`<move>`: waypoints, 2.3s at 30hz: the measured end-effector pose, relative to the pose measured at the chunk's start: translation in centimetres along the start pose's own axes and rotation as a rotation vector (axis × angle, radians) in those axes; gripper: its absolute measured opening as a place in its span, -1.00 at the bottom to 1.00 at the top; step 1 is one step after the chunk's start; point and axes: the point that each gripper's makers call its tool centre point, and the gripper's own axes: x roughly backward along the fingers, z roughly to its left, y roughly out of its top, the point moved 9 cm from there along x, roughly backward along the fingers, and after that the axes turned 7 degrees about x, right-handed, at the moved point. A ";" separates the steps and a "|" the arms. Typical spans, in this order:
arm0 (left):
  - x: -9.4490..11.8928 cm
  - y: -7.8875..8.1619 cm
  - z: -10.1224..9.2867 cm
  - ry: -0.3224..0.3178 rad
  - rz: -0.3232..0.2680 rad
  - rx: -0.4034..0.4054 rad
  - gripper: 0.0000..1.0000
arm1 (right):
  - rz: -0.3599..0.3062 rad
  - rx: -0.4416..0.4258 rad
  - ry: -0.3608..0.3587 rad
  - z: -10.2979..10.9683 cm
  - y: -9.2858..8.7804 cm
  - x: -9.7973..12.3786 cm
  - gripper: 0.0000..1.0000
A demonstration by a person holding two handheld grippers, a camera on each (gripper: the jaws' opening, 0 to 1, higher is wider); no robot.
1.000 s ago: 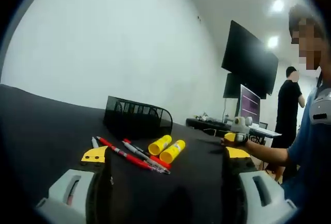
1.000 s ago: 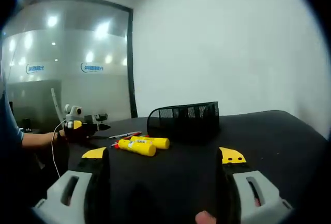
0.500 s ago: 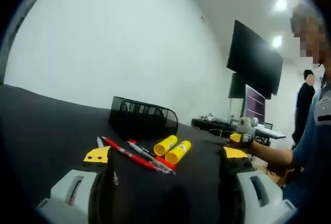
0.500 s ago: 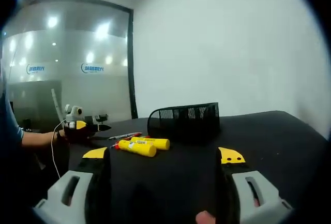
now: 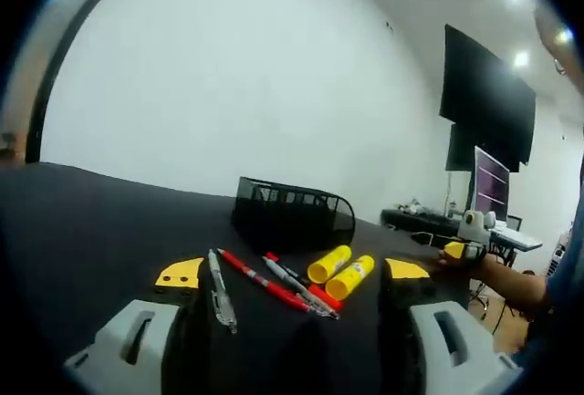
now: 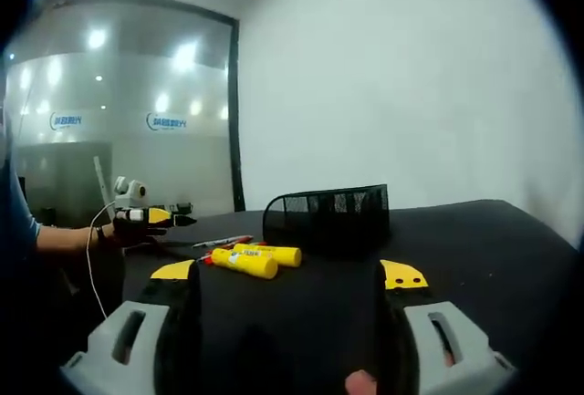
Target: Pick up pens and glue sticks and place them into the holder.
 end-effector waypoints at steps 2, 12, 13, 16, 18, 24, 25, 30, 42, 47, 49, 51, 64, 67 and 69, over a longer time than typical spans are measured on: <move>0.1 0.2 0.0 0.038 0.002 0.015 0.43 | 0.002 0.007 0.002 0.3 0.0 0.0 0.46; -0.5 0.7 0.5 0.199 -0.029 0.059 0.10 | -0.038 0.058 -0.022 0.5 0.2 0.4 0.50; -0.5 0.9 0.7 0.213 -0.034 0.062 0.07 | -0.043 0.048 -0.020 0.4 0.2 0.5 0.51; -0.9 1.5 1.0 0.261 -0.044 0.040 -0.08 | -0.049 0.019 -0.027 0.1 0.3 0.5 0.55; -1.3 1.8 1.0 0.274 -0.036 0.032 -0.16 | -0.044 0.004 -0.016 0.2 0.2 0.5 0.53; -2.2 1.9 1.6 0.261 0.000 0.038 -0.14 | -0.044 0.007 -0.007 0.2 0.2 0.5 0.52; -2.3 1.9 1.7 0.263 0.008 0.036 -0.14 | -0.036 0.004 -0.004 0.2 0.1 0.5 0.50; -3.0 1.9 1.7 0.265 0.126 -0.010 -0.12 | -0.016 0.010 0.002 0.1 0.0 0.4 0.46; -5.3 2.3 3.1 0.265 0.288 -0.021 -0.23 | -0.019 -0.001 0.007 0.1 0.1 0.5 0.42; -5.9 3.1 4.8 0.261 0.353 0.010 -0.23 | -0.032 -0.023 0.014 0.1 0.2 0.5 0.41; -6.1 3.3 5.1 0.269 0.396 -0.014 -0.23 | -0.030 -0.022 0.017 0.1 0.2 0.5 0.40; -6.2 3.2 4.9 0.273 0.446 -0.045 -0.23 | -0.027 -0.017 0.016 0.1 0.1 0.5 0.40; -7.5 2.1 5.3 0.379 0.566 -0.113 -0.35 | -0.031 -0.016 0.014 -0.1 0.1 0.5 0.38; -7.6 1.6 5.3 0.418 0.566 -0.115 -0.42 | -0.029 -0.013 0.012 -0.2 0.1 0.5 0.37; -7.8 1.3 5.3 0.426 0.563 -0.123 -0.42 | -0.029 -0.011 0.012 -0.2 0.1 0.5 0.37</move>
